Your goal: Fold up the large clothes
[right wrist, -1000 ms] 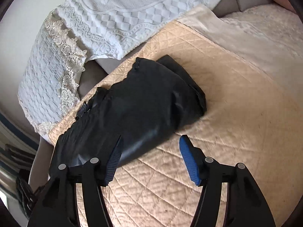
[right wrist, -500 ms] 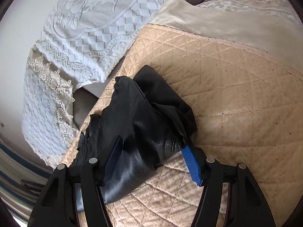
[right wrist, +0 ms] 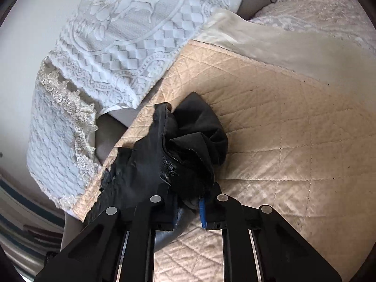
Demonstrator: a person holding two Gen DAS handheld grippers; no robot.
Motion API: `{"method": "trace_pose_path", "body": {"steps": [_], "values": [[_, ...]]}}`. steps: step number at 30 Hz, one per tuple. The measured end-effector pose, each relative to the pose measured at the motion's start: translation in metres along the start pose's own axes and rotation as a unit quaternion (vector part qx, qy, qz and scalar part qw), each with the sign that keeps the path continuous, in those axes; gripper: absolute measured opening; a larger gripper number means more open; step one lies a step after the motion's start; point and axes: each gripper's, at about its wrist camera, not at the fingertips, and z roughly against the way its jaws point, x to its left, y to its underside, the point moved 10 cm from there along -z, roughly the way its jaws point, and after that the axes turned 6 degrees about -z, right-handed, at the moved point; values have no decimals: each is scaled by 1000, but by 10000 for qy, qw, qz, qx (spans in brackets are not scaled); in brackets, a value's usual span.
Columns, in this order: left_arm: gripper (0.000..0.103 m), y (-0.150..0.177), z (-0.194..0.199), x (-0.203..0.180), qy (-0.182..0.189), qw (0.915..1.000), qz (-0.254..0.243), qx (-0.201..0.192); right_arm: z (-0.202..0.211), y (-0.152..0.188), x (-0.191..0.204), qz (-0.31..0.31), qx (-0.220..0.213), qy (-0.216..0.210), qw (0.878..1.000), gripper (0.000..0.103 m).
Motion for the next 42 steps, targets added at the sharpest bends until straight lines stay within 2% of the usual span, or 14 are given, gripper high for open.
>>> {"method": "trace_pose_path", "body": {"steps": [4,10,15,17,21,25,27,31,34,35,36,37,39,42], "values": [[17,16,47,0,85,9996,-275,-12,47,17,10,258,163,20,9995,13],[17,77,108,20,192,9989,-348,250,120,62,-24,121,527,311,9981,14],[21,111,105,36,19,9969,-509,597,135,90,-60,168,791,799,9935,17],[25,113,105,36,-27,9962,-528,688,129,93,-71,83,871,913,9920,27],[33,103,140,32,-186,9946,-894,490,153,88,-66,76,557,794,9953,36],[33,79,174,21,-453,9881,-1465,-123,191,73,-35,847,-164,709,9937,40],[34,72,170,-6,131,9866,-1618,-164,186,76,-7,1262,-119,206,9917,40],[34,75,127,-59,802,9717,-2212,-184,118,107,31,2075,901,-245,9738,40],[34,88,71,-55,342,9658,-2571,9,67,116,16,2323,1260,-21,9645,36],[34,93,50,-41,61,9659,-2582,175,58,113,5,2325,1246,56,9646,13],[21,98,33,-24,-150,9683,-2466,379,47,106,-12,2207,1243,302,9669,0],[14,99,30,-14,-156,9715,-2336,376,47,96,-23,1974,1219,408,9719,0],[14,92,38,-13,-83,9747,-2218,270,57,74,-28,1775,758,413,9803,0],[14,90,47,-15,-152,9757,-2159,352,67,65,-31,1582,580,438,9847,2]]}}
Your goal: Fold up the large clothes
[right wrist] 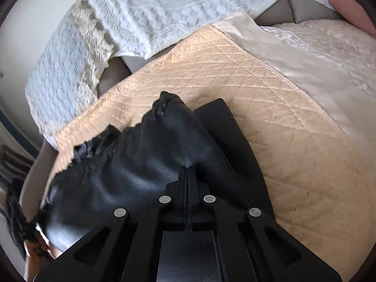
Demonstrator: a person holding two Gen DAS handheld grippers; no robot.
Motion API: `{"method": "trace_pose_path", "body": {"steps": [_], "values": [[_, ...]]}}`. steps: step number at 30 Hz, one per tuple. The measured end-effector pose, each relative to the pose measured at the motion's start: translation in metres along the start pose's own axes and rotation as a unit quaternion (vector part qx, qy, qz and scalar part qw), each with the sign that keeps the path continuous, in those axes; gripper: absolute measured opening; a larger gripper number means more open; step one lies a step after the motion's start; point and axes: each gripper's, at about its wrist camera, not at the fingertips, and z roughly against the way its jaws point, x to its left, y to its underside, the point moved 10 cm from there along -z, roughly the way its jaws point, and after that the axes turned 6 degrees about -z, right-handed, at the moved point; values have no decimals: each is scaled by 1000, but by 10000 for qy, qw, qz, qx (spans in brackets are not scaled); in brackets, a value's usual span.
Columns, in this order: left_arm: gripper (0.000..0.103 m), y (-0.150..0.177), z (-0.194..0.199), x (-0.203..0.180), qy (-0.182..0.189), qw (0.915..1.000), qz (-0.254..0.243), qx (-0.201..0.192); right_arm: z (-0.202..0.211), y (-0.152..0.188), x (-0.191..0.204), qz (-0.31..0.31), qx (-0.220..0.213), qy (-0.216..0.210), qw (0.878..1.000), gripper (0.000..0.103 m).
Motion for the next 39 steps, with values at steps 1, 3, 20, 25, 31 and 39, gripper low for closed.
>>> {"method": "trace_pose_path", "body": {"steps": [1,3,20,25,31,39], "values": [[14,-3,5,-5,137,9999,89,-40,4,-1,7,0,-83,-84,9999,4],[14,-18,16,-18,324,9992,149,-205,6,-3,36,220,-203,-396,9988,5],[13,-41,-75,9,124,9966,801,147,-85,-35,13,-335,149,-263,9990,0],[13,-44,-74,8,131,9968,768,180,-87,-36,16,-346,188,-244,9989,0],[43,-54,-11,-22,432,9972,429,-423,-41,-18,68,624,-57,-175,9979,17],[33,-30,-50,-21,291,9982,371,363,-76,9,55,1006,525,514,9922,19]]}}
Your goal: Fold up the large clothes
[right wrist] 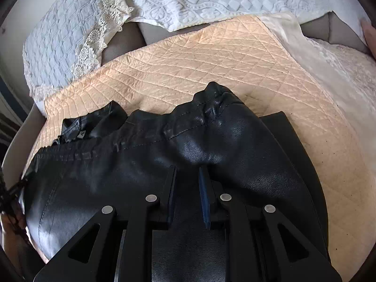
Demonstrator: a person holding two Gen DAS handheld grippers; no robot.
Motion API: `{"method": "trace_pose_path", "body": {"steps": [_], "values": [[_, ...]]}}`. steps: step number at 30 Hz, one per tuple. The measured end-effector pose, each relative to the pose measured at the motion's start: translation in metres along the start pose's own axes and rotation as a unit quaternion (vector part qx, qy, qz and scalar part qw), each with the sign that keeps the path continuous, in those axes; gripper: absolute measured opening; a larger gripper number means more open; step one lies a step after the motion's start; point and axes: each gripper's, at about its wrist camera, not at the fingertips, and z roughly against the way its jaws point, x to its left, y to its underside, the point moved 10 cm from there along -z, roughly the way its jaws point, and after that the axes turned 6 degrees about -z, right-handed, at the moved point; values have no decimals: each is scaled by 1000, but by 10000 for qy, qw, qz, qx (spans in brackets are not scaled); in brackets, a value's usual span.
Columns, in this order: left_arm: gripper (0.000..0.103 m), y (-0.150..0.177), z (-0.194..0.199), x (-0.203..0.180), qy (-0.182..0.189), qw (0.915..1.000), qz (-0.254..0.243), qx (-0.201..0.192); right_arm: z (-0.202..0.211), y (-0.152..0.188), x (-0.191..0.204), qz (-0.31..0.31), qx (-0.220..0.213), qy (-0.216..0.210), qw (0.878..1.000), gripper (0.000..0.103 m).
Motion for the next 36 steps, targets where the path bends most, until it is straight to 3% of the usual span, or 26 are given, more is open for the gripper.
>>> {"method": "trace_pose_path", "body": {"steps": [4,6,9,11,13,15,19,23,24,27,33,36], "values": [[36,-4,35,-6,24,9991,-127,-392,35,-1,11,77,-372,-6,9993,21],[40,-1,44,-4,-158,9978,-330,-551,50,6,9,171,-510,-4,9985,25],[40,11,22,21,-571,9975,-340,-240,41,11,-28,-49,-404,392,9984,27],[37,10,24,27,-471,9986,-103,-228,32,13,-49,-430,-272,265,9984,21],[37,6,44,21,-356,9983,-98,-441,45,9,-50,-575,-442,201,9972,23],[37,7,63,9,-241,9978,-187,-587,65,7,-39,-404,-701,240,9964,23],[41,24,91,-24,-93,9956,-561,-746,90,27,-5,-24,-813,75,9967,23],[45,51,74,-36,-59,9965,-683,-471,89,58,30,449,-808,-12,9957,29],[45,58,64,-34,-110,9974,-651,-290,81,66,32,515,-728,31,9960,29],[45,61,69,-36,-240,9961,-789,-308,58,83,15,485,-364,354,9975,29],[50,58,99,-49,-172,9936,-941,-599,94,71,11,391,-772,264,9959,29],[52,71,79,-41,-310,9955,-842,-291,94,70,-9,1,-867,486,9951,36]]}}
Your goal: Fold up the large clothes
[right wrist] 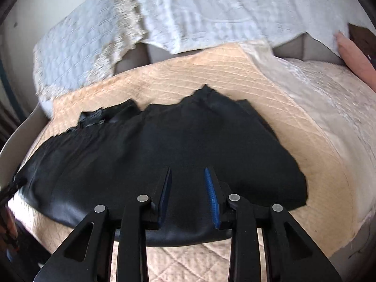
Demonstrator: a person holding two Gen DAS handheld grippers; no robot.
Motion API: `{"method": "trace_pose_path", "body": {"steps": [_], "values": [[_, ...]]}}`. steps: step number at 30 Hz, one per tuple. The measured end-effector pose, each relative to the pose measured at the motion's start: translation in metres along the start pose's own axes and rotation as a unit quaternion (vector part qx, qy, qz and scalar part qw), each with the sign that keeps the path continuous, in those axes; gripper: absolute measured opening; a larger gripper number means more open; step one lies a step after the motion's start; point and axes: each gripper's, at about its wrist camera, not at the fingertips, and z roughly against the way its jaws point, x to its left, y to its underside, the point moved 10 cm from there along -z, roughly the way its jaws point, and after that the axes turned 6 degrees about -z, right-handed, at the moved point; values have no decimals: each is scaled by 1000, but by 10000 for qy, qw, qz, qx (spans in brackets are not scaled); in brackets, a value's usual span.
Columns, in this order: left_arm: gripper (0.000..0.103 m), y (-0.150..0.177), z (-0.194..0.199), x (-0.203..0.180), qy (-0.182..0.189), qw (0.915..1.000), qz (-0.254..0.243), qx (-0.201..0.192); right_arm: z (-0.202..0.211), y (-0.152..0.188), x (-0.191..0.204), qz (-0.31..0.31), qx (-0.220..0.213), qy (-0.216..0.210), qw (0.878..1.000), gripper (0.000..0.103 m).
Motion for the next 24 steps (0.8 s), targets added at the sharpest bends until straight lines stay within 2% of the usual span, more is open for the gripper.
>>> {"method": "trace_pose_path", "body": {"steps": [1,3,8,11,13,14,16,24], "values": [[52,6,-4,2,-6,9999,84,106,-7,2,-12,-273,86,118,9995,37],[52,6,1,2,-42,9999,108,27,-15,5,-21,-675,255,-18,9974,37],[52,0,24,7,-225,9996,135,-87,6,-3,-7,-403,-107,-58,9991,40],[52,-3,27,18,-630,9979,11,-177,13,-4,-6,-289,-227,63,9993,41],[52,4,16,30,-785,9968,138,40,9,-3,-16,-429,-144,231,9987,41],[52,9,10,35,-763,9966,251,165,5,-1,-23,-559,-48,315,9979,41],[52,13,7,38,-686,9967,383,222,-3,2,-30,-817,152,214,9963,40],[52,11,29,32,-612,9975,346,114,14,1,-15,-540,3,7,9985,41]]}}
